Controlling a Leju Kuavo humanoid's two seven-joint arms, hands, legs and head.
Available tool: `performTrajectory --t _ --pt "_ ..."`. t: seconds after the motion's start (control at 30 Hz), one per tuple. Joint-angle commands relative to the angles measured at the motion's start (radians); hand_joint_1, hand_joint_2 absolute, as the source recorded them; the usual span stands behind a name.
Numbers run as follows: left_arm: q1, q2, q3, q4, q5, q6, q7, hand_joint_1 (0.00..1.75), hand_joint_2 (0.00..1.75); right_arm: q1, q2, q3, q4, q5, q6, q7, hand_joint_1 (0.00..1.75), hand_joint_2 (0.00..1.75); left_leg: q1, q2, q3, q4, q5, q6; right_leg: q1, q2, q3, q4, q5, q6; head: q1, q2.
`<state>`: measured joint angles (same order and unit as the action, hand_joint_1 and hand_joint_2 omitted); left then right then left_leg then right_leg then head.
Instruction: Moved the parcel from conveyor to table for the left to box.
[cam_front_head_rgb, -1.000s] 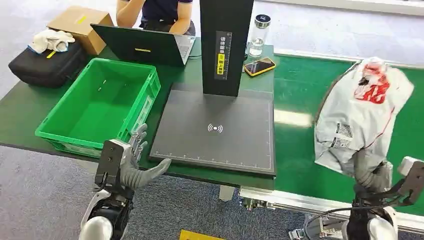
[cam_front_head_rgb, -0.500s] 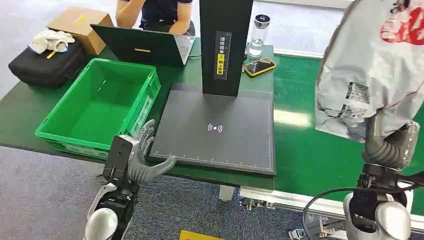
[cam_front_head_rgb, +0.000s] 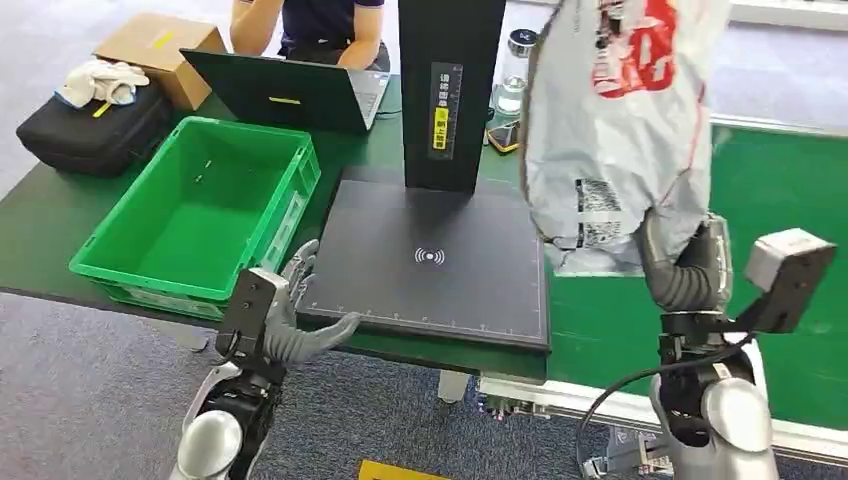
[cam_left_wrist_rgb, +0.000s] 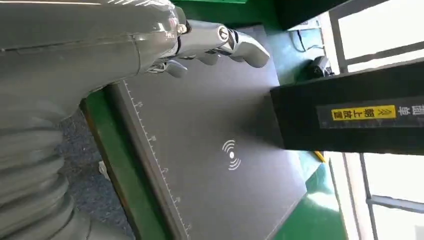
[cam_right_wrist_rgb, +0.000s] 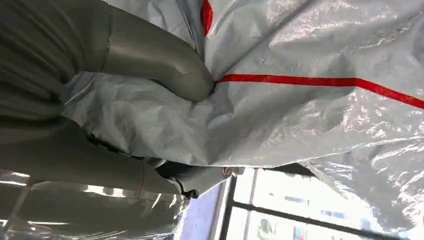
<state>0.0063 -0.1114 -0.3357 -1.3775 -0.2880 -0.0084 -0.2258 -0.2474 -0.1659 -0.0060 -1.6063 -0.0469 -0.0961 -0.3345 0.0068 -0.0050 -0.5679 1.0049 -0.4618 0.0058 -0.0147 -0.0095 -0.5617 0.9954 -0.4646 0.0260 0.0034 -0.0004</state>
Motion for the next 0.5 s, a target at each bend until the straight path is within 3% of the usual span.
performTrajectory --t 0.03,0.1,0.23,0.5 --pt "-0.045 0.043 -0.039 0.088 0.033 0.013 0.003 0.0 1.75 -0.202 -0.013 0.271 0.397 -0.037 0.126 0.098 1.75 1.75 0.0 0.006 0.005 -0.004 0.001 -0.001 0.0 0.007 0.002 -0.003 0.003 -0.002 0.0 0.0" --pt "-0.052 0.045 -0.045 0.094 0.041 0.02 0.005 0.0 1.75 -0.272 -0.02 0.323 0.504 -0.089 0.198 0.125 1.75 1.75 0.0 0.009 0.005 -0.003 0.001 -0.001 0.0 0.009 0.002 -0.003 0.004 -0.002 0.0 0.0" --pt "-0.064 0.048 -0.056 0.107 0.05 0.028 0.005 0.0 1.75 -0.309 -0.028 0.389 0.59 -0.115 0.261 0.115 1.75 1.75 0.0 0.005 0.003 -0.001 0.001 0.0 0.0 0.005 0.002 0.0 0.002 -0.001 0.0 0.0" --pt "-0.062 0.052 -0.061 0.114 0.059 0.038 0.003 0.0 1.75 -0.357 -0.002 0.461 0.703 -0.145 0.271 0.133 1.75 1.75 0.0 0.004 0.003 -0.002 0.001 -0.001 0.0 0.004 0.002 -0.001 0.003 -0.002 0.0 0.0"
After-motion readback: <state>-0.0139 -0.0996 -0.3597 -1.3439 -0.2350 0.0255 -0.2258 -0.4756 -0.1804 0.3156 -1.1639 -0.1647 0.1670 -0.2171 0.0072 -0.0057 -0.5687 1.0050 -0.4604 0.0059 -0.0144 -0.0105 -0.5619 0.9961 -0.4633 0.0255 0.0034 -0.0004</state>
